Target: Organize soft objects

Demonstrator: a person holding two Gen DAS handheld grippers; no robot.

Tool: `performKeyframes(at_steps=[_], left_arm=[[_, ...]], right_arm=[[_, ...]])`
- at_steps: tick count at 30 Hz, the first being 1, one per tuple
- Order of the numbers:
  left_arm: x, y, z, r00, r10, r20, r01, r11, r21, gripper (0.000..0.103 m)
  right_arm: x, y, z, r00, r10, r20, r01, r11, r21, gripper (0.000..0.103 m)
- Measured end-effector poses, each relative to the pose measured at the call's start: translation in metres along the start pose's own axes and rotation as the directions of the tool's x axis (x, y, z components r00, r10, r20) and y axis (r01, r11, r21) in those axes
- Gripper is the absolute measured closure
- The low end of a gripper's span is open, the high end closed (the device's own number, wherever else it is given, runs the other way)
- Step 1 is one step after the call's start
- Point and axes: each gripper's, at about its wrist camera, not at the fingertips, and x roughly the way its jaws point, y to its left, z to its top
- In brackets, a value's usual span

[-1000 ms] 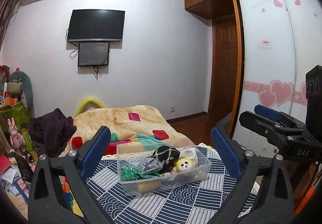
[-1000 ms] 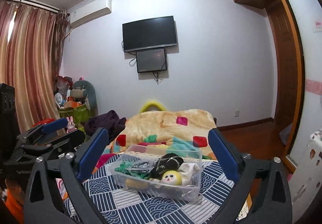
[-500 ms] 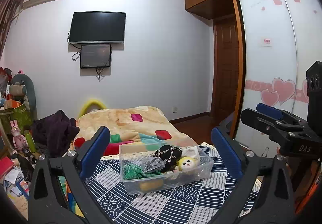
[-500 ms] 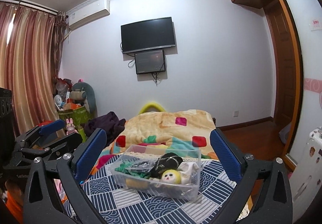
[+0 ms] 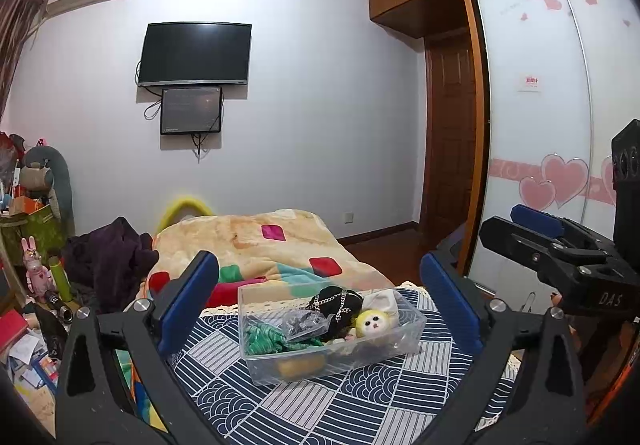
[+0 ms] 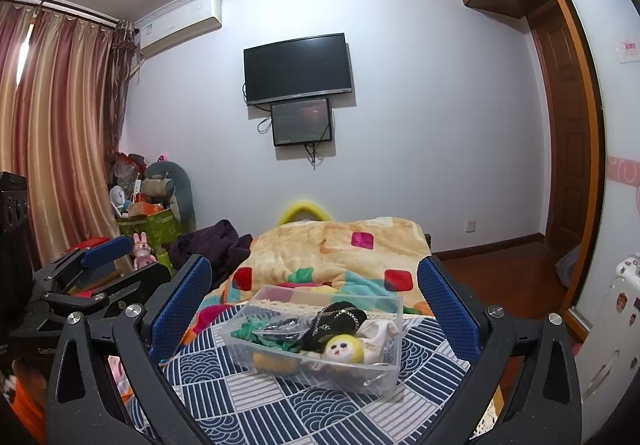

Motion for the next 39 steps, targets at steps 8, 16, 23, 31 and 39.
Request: performKeyframes(at_steps=[8, 16, 23, 31, 39], left_arm=[[0.0, 0.001, -0.001, 1.0, 0.002, 0.0, -0.002, 1.0, -0.003, 0.001], [0.003, 0.005, -0.003, 1.0, 0.005, -0.004, -0.005, 1.0, -0.014, 0.0], [0.005, 0.01, -0.002, 1.0, -0.001, -0.012, 0.0, 0.999, -0.036, 0.0], [0.006, 0.011, -0.003, 1.0, -0.004, -0.02, 0.003, 0.999, -0.043, 0.0], [0.007, 0.005, -0.005, 1.0, -0.003, -0.027, 0.002, 1.0, -0.03, 0.001]], right_arm=[[-0.001, 0.001, 0.0, 1.0, 0.001, 0.0, -0.001, 1.0, -0.004, 0.0], [-0.001, 0.001, 0.001, 1.0, 0.001, 0.001, -0.001, 1.0, -0.006, 0.0], [-0.001, 0.001, 0.001, 1.0, 0.0, 0.0, 0.0, 1.0, -0.008, 0.0], [-0.001, 0.002, 0.001, 1.0, 0.001, -0.001, -0.001, 1.0, -0.008, 0.0], [-0.001, 0.003, 0.0, 1.0, 0.003, -0.007, -0.003, 1.0, -0.008, 0.0]])
